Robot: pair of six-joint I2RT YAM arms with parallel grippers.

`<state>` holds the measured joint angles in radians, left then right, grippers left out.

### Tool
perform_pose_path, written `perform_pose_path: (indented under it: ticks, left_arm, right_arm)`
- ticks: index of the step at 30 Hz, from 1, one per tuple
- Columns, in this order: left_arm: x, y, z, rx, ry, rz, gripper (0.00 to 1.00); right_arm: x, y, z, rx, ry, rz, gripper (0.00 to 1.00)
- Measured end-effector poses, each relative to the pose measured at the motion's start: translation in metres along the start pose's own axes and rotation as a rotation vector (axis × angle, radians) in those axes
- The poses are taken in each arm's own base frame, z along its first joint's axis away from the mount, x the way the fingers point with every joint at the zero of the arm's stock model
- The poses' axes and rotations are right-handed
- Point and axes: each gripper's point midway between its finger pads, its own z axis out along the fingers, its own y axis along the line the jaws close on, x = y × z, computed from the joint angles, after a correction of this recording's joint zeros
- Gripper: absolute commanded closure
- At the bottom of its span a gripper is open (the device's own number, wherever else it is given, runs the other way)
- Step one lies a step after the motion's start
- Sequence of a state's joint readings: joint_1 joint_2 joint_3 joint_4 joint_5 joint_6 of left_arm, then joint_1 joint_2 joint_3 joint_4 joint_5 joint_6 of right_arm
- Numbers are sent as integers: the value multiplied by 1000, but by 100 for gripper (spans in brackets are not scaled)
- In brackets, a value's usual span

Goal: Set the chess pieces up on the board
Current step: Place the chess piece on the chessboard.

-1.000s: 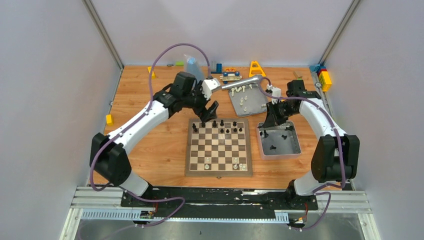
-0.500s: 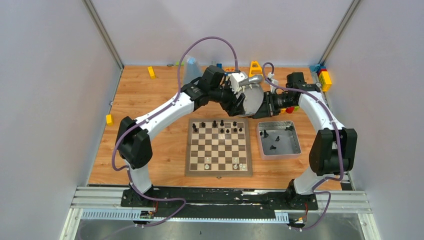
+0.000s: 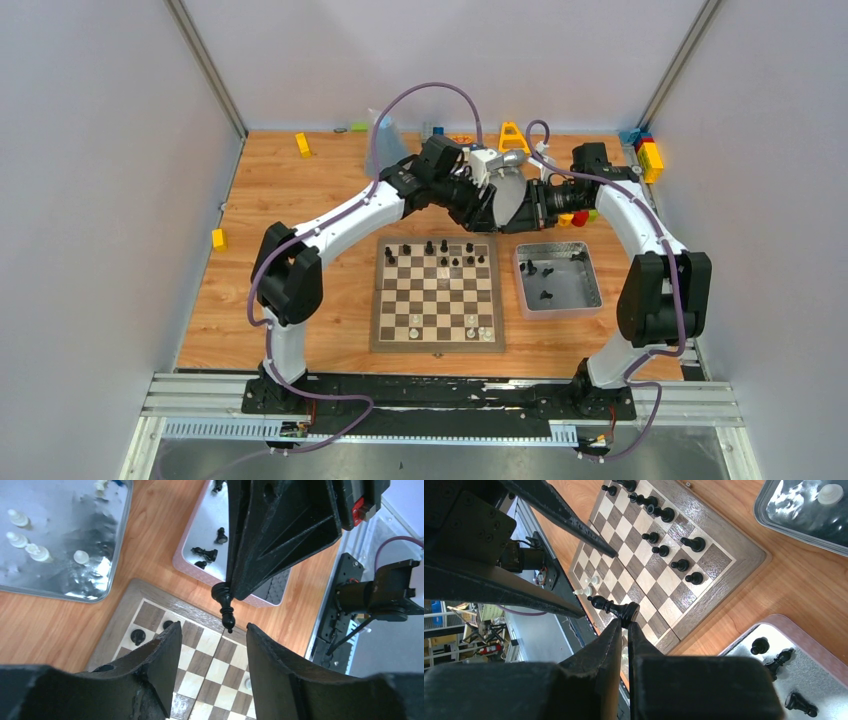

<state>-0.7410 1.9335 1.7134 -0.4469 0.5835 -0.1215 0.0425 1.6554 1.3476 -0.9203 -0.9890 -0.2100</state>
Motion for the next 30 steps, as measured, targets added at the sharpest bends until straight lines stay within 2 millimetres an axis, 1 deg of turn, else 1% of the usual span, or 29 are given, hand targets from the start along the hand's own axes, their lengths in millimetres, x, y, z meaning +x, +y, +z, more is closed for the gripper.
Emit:
perform_pose_path:
  ticks: [7,12,20,23,30]
  left_arm:
    - [-5,-7,2,27,-2,-27,50]
    - [-8,-10,3,42,-2,-33,52]
    - [3,-7,8,39,34,-65,52]
    - [5,-7,9,40,40,-68,53]
    - [9,-14,15,57,54,-68,58]
  right_arm:
    - [-1,0,0,0,-3,3,100]
    - [-1,0,0,-1,-3,4,100]
    - [-2,1,0,-5,-6,7,100]
    - [-2,1,-1,-6,-7,11,100]
    - [-2,0,-2,-4,-10,16,100]
